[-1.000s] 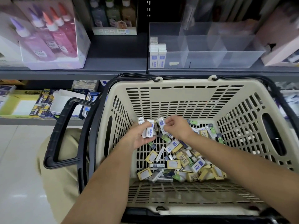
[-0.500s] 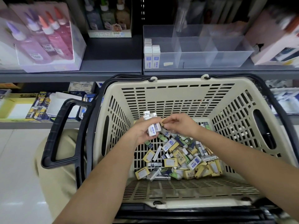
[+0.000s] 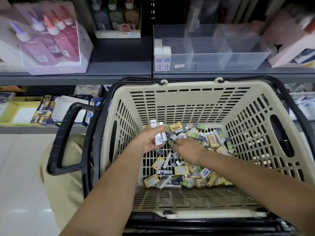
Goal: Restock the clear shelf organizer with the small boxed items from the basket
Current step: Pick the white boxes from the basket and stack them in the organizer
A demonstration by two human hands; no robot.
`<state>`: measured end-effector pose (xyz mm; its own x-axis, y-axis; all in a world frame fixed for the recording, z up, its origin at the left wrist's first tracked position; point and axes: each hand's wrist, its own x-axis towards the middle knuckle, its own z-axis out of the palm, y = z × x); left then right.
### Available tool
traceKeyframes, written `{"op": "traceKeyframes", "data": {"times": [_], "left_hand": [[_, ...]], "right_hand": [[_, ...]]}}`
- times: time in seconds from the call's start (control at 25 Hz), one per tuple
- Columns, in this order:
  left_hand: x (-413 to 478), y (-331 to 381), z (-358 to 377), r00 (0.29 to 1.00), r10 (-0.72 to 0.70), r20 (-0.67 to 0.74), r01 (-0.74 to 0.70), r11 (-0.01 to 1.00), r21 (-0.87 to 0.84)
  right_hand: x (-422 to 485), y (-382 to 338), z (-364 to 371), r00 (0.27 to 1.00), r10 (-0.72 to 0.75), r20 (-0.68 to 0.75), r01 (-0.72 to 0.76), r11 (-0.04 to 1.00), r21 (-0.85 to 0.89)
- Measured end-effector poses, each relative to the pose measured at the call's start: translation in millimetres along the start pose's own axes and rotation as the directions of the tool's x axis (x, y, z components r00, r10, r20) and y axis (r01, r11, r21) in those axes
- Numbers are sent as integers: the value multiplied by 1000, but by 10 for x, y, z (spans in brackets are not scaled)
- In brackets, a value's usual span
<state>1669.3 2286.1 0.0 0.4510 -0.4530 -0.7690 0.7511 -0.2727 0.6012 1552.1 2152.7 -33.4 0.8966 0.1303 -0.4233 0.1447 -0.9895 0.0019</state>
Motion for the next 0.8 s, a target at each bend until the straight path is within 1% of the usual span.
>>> {"op": "traceKeyframes", "data": {"times": [0.16,0.2,0.24,0.32,0.36,0.44,0.48,0.52,0.6,0.64,0.72,0.76,0.8], "left_hand": [[-38,36,37,999,7,34,-7,1000,-18],[-56,66,58,999,13,42,-11,999,-31],[-79,106,83,999,21,46,-19,999,-47],[-150,210,143,997,55,46,-52,997,-56],[-192,265,176,996,82,43,-80,996,-37],[-301,385,234,988,150,44,-152,988,36],[-365,455,258,981,187,49,-190,980,65],[-429,527,278,973,222,56,-227,970,85],[-565,688,306,955,287,71,-294,949,116],[-635,767,317,945,319,74,-326,937,126],[-757,931,340,911,402,91,-411,903,127],[-808,1012,352,888,448,101,-458,880,122],[-848,1101,354,863,494,108,-504,855,120]], "right_hand": [[-16,108,-73,999,37,-28,-36,999,36],[-45,151,-120,998,51,-47,-46,995,94],[-86,200,-200,993,89,-76,-72,977,202],[-168,331,-428,976,198,-86,-144,894,425],[-206,401,-557,967,237,-90,-162,851,499],[-287,525,-782,957,268,-113,-151,790,594],[-336,558,-880,953,277,-121,-135,747,651],[-385,571,-966,948,293,-124,-112,673,731],[-482,561,-1134,931,349,-109,-61,443,894],[-520,551,-1220,920,378,-107,-33,345,938],[-552,556,-1388,904,407,-130,33,236,971],[-547,559,-1475,901,408,-149,71,199,977],[-531,568,-1574,897,408,-173,104,186,977]]}}
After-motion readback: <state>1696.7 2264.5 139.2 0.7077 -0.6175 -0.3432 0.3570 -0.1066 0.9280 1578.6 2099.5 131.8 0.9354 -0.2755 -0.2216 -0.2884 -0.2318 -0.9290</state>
